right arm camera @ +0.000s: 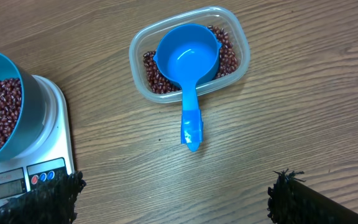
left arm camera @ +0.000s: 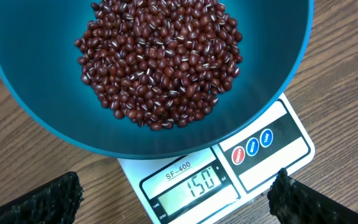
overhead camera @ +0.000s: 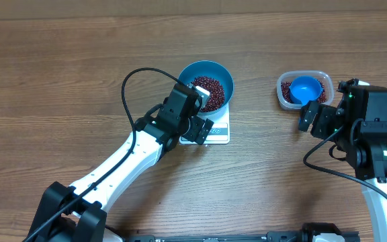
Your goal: Scoop item into bowl and weigh 150g on scale
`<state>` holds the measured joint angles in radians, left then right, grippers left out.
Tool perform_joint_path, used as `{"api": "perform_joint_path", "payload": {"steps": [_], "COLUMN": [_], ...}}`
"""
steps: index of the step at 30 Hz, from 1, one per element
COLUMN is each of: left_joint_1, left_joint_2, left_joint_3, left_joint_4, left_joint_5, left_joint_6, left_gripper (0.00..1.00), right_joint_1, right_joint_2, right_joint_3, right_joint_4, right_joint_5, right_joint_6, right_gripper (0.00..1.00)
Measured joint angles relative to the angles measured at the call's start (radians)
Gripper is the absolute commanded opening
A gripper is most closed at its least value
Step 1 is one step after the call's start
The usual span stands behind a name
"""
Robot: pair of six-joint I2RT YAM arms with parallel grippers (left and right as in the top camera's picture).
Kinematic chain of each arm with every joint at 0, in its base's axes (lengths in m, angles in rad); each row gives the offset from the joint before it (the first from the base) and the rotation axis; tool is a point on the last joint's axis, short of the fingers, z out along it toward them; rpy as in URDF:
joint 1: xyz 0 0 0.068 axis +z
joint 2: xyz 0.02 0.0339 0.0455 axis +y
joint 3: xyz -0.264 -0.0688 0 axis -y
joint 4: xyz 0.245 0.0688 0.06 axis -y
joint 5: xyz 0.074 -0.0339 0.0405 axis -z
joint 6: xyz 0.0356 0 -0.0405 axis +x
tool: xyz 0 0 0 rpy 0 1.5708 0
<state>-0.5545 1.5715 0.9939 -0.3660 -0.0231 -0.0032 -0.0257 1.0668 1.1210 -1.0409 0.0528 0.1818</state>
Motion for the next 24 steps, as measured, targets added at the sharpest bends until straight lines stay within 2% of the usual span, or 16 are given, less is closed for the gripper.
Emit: {"api": "perform_joint_path", "payload": {"steps": [12, 18, 24], "left_joint_1": [0.0, 0.0, 0.0], "left_joint_2": [0.0, 0.0, 0.0], "left_joint_3": [0.0, 0.0, 0.0], "left_joint_4": [-0.055, -0.152, -0.17], "left_joint_5": [0.029, 0.084, 0.105], "left_joint_6": [-0.012, -0.064, -0.105], "left_gripper": [0.99, 0.99, 0.99], "right_joint_1": [0.0, 0.0, 0.0], "right_joint_2": [0.0, 0.0, 0.0], "right_joint_3": [0.0, 0.0, 0.0], "right_joint_4": [0.0, 0.0, 0.0], "right_joint_5": [0.0, 0.0, 0.0], "right_joint_6": [0.0, 0.001, 0.0], "right_gripper": [1.0, 1.0, 1.0]}}
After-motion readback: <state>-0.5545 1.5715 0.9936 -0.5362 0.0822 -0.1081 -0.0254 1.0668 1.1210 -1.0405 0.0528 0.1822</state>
